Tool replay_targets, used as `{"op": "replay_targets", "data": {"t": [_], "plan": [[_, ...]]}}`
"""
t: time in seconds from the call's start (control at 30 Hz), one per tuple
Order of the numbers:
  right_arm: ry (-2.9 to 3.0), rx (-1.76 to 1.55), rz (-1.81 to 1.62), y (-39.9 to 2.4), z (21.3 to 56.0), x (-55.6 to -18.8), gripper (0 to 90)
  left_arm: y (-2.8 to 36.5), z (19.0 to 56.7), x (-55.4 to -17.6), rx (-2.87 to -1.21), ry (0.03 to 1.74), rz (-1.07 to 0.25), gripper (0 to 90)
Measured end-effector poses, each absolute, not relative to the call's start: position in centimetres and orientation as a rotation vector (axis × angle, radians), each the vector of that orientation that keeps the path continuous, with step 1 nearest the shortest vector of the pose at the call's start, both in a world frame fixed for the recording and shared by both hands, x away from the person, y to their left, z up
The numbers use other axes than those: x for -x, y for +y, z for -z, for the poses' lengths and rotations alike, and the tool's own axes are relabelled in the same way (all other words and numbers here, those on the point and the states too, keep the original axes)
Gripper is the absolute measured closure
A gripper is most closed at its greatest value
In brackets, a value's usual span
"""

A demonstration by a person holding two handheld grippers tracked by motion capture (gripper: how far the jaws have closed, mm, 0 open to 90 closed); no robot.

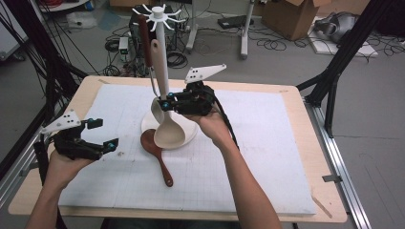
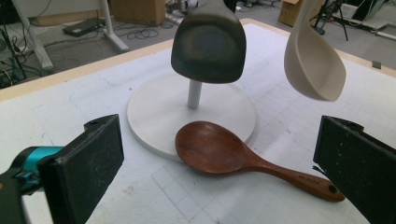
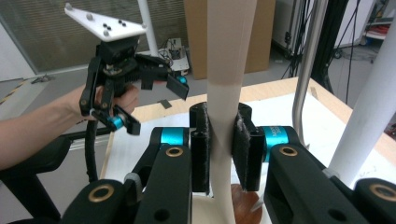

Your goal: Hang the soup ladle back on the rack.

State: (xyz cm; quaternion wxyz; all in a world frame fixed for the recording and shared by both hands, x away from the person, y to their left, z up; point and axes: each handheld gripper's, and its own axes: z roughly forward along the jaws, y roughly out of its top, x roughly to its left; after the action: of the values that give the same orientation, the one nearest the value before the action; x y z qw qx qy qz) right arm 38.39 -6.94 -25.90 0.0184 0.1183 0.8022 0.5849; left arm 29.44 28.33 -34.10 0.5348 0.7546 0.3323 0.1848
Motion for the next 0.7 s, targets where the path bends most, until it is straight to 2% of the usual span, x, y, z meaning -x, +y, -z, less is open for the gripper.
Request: {"op": "replay_targets", "data": {"t": [0.47,0.7], "plan": [[2.466,-0.391,-1.782,-6.0,23.9,-39.1,78.8,28.6,34.1,-29.4,-1.793,0.801,-0.449,1.7],[2.451,-0.448,-1.774,-5.9,24.0,-39.8,78.8,28.6,34.1,-29.4,-1.794,0.802,-0.443,1.7]]}}
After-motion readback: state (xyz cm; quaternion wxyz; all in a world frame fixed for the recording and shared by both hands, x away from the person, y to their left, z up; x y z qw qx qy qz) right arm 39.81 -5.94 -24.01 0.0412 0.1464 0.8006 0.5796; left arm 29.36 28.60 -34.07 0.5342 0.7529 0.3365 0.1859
